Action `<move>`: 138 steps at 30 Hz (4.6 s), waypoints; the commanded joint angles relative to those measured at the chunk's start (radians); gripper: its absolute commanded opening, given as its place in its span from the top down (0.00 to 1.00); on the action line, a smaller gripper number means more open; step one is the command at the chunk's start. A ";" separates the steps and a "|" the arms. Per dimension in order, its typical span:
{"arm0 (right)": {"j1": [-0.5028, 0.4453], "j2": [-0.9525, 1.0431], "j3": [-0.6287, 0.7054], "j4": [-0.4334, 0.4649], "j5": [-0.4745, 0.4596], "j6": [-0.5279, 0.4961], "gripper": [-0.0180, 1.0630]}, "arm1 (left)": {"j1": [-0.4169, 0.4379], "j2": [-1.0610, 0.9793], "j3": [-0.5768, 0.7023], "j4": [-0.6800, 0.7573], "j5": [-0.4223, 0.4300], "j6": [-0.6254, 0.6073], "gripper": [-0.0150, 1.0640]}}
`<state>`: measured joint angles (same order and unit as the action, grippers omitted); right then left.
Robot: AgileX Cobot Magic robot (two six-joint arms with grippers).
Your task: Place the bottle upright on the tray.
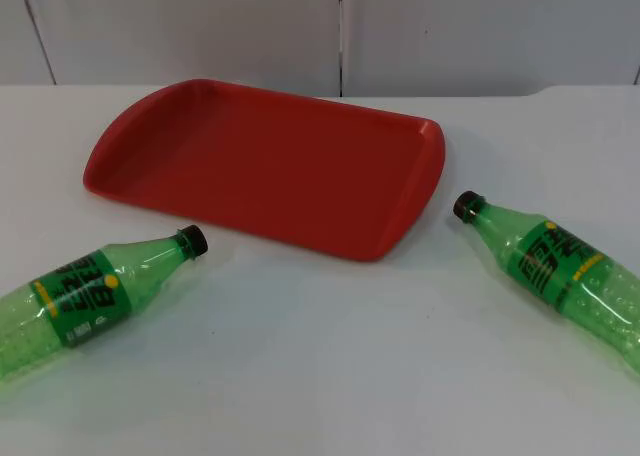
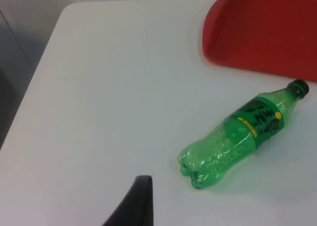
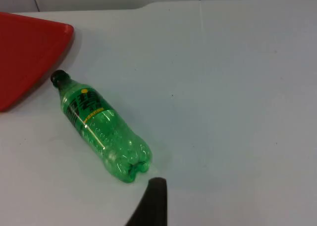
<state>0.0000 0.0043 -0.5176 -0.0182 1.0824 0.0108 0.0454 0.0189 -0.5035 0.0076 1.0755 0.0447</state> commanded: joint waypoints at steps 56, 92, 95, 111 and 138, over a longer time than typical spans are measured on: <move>-0.005 -0.004 0.003 0.000 -0.004 0.000 0.23 | 0.003 0.985 -0.415 -0.131 -0.184 0.180 0.01; -0.005 -0.004 0.003 0.002 -0.004 0.000 0.23 | -0.119 1.616 -0.511 -0.227 -0.275 0.874 0.01; -0.005 -0.004 0.003 0.002 -0.004 0.000 0.23 | -0.119 1.656 -0.518 -0.237 -0.273 0.881 0.01; -0.005 -0.004 0.003 0.002 -0.004 0.000 0.23 | -0.119 1.852 -0.582 -0.290 -0.280 0.949 0.01; -0.005 -0.004 0.003 0.001 -0.004 -0.002 0.23 | -0.121 2.028 -0.619 -0.326 -0.435 1.013 0.01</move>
<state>0.0000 0.0043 -0.5176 -0.0182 1.0824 0.0091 -0.0687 2.0499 -1.1183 -0.3171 0.6502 1.0526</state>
